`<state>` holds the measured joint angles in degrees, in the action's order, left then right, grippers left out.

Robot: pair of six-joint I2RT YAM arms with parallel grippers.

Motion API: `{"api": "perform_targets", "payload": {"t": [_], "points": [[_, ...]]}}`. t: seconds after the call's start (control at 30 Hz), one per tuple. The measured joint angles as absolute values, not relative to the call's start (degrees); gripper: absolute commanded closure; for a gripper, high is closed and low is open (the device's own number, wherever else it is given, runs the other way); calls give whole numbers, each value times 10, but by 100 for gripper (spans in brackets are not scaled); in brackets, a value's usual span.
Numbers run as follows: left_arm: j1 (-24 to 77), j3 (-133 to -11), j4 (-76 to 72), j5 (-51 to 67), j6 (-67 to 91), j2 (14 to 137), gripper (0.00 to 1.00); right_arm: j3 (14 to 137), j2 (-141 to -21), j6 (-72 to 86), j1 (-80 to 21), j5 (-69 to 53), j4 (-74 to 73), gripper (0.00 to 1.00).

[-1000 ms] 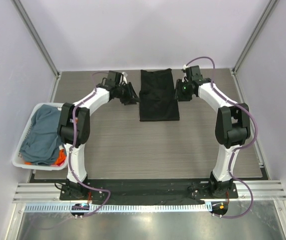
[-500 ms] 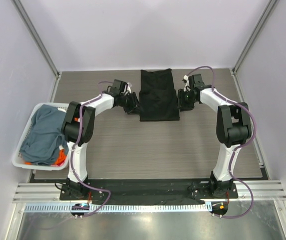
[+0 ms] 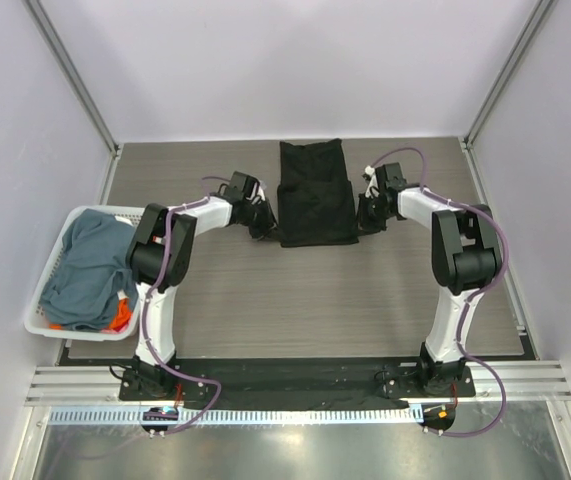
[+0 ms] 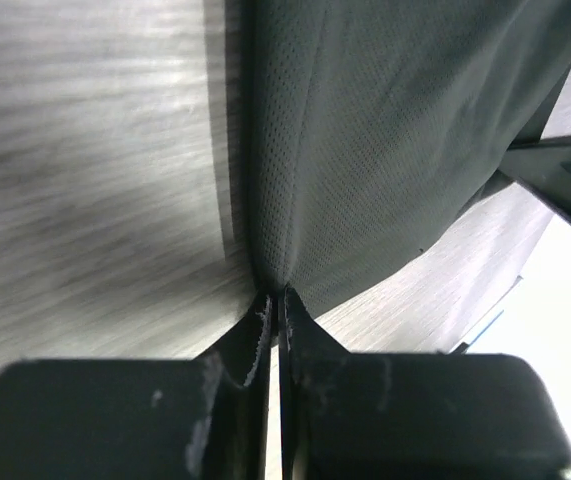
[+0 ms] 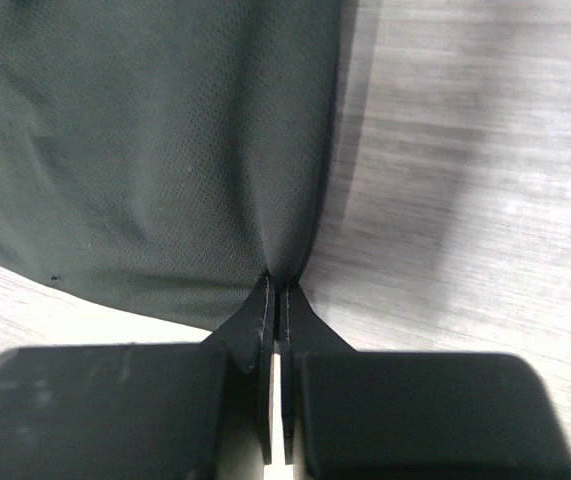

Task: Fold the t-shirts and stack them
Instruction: Fold the tshirt

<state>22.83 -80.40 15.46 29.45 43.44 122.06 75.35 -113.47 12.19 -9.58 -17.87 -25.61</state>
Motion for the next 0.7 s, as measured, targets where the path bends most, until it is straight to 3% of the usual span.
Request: {"api": "perform_targets", "payload": {"t": [0.27, 0.33, 0.43, 0.5, 0.7], "points": [[239, -695, 160, 259, 451, 1136, 100, 588, -1011, 176, -109, -157, -229, 99], [248, -657, 165, 248, 454, 1105, 93, 541, -971, 191, -119, -150, -226, 98], [265, -595, 180, 230, 460, 1051, 78, 474, -907, 213, -134, -140, -226, 87], [274, -561, 200, 213, 463, 1011, 73, 438, -867, 228, -139, -126, -231, 73], [281, -576, 253, 180, 461, 959, 70, 423, -808, 256, -139, -74, -272, 67]]}}
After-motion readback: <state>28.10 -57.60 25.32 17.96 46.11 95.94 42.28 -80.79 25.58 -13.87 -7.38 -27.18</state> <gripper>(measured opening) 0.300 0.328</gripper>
